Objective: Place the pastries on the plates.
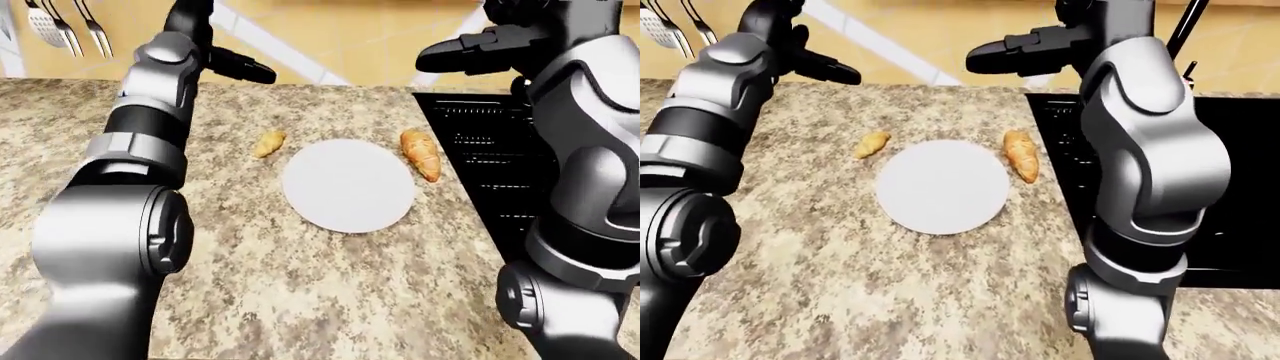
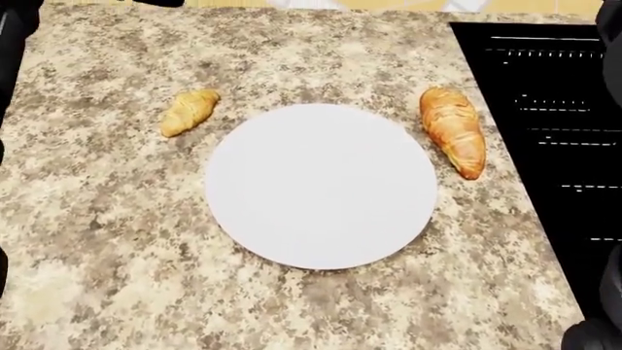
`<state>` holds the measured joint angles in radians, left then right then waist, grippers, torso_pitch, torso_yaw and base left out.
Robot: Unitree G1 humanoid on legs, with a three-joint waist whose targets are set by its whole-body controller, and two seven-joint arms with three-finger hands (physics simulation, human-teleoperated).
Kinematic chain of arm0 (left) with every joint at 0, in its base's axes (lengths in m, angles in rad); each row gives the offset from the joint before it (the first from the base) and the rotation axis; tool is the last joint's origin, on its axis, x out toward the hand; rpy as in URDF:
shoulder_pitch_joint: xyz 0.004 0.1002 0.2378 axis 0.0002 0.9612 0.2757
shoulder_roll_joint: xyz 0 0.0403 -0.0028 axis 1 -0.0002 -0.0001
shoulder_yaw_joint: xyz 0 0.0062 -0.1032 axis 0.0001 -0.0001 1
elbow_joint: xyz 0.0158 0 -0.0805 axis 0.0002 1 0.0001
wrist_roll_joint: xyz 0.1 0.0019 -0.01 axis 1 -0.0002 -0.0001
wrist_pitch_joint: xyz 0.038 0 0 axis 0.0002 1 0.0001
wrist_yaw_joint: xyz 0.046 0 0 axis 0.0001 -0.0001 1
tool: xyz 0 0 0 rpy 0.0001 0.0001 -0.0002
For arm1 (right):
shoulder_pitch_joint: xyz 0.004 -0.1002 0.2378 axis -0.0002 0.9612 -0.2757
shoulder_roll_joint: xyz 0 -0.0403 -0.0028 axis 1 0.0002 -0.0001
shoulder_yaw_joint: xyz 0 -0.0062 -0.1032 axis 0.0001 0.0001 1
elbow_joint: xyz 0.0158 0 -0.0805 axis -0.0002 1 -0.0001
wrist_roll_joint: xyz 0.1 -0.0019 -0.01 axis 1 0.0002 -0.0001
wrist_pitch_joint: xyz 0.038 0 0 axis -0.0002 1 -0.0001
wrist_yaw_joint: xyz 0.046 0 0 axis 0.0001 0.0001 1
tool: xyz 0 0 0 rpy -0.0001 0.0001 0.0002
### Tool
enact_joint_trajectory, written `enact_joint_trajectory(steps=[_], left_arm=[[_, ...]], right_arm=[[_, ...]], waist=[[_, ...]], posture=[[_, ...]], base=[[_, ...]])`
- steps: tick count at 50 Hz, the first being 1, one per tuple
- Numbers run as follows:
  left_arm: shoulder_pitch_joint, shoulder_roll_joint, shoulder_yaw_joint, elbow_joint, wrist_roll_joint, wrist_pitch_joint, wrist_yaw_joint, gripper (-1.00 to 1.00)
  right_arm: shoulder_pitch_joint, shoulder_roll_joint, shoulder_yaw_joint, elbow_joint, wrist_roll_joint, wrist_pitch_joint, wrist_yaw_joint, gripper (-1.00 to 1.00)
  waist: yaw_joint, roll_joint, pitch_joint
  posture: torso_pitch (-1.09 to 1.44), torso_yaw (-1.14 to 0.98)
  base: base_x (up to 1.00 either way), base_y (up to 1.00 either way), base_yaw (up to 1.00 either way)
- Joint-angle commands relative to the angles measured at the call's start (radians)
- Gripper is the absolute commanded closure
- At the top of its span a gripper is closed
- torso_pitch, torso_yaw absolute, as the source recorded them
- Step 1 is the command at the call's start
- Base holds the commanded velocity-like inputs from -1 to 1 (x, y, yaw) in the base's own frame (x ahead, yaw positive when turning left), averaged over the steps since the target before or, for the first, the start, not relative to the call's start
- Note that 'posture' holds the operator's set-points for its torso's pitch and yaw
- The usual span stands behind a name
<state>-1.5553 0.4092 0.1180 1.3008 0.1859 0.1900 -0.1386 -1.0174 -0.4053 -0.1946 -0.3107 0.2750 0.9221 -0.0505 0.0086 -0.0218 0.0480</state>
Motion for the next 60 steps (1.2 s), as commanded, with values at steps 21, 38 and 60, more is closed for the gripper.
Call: enact_joint_trajectory(steps=[21,38,60], left_arm=[[0.044,-0.144,0.064,0.03,0.022,0.01,0.364,-1.0],[0.045,-0.174,0.065,0.045,0.09,0.02,0.367,-1.0],[0.038,-0.161,0.054,0.046,0.172,0.029,0.406,-1.0]], right_arm=[[-0.114,-0.041,-0.02,-0.103,0.028,0.118,-0.027,-1.0],[-0.347,-0.142,0.002,-0.005,0.002,0.221,-0.015,-1.0],[-0.299,-0.126,-0.022,-0.068,-0.003,0.239,-0.001,-1.0]], waist=[[-0.003,-0.005,-0.027],[-0.001,-0.003,0.004],[0.001,-0.001,0.056]], posture=[[0.0,0.0],[0.06,0.0],[0.16,0.0]], base=[[0.0,0.0,0.0],[0.0,0.0,0.0],[0.0,0.0,0.0]])
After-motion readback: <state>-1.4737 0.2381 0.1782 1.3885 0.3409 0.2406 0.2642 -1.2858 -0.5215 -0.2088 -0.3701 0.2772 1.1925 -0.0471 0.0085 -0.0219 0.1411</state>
